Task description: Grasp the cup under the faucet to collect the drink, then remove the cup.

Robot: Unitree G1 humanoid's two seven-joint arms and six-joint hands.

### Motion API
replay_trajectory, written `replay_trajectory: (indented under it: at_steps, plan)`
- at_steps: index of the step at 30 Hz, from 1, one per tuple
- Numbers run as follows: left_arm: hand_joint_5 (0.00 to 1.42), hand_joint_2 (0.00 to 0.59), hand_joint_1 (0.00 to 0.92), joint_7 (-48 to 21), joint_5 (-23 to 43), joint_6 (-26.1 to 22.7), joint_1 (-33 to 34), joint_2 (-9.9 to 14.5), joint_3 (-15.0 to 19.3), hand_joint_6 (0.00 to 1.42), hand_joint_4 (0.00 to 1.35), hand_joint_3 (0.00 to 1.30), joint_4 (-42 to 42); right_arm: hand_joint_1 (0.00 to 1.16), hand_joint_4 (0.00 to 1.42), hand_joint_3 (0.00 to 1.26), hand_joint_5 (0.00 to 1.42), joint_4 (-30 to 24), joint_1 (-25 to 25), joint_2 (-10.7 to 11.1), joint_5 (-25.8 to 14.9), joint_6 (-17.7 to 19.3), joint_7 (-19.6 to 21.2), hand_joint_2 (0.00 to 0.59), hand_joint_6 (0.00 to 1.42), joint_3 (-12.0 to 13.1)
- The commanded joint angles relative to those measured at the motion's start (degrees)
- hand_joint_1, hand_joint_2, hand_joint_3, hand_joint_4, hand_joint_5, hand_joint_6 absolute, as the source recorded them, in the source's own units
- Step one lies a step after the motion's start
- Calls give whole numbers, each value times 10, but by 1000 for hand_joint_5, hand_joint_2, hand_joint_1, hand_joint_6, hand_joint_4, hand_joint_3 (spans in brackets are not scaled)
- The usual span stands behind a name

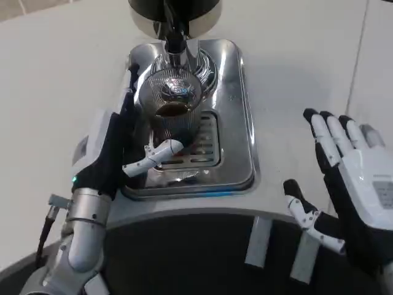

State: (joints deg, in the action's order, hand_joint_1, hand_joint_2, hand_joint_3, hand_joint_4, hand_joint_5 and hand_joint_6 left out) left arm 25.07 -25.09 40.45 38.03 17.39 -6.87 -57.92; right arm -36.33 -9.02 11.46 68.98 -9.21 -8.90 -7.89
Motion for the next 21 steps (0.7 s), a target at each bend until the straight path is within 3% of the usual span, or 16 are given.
replay_trajectory:
  at_steps: [1,12,21]
  plan:
    - [109,40,378,6,0,-4,10,-9,-8,147,0,0,-20,299,0,0,0,-7,-37,7,-17,9,15,475,0,9]
    - [132,39,431,20,-8,-9,37,-18,-23,178,0,0,-47,265,0,0,0,-29,-71,-3,-20,-2,4,462,0,11]
    - [176,49,468,55,-31,-20,47,-16,-51,222,0,0,-56,227,0,0,0,-45,-75,-33,4,-20,-17,464,0,-11]
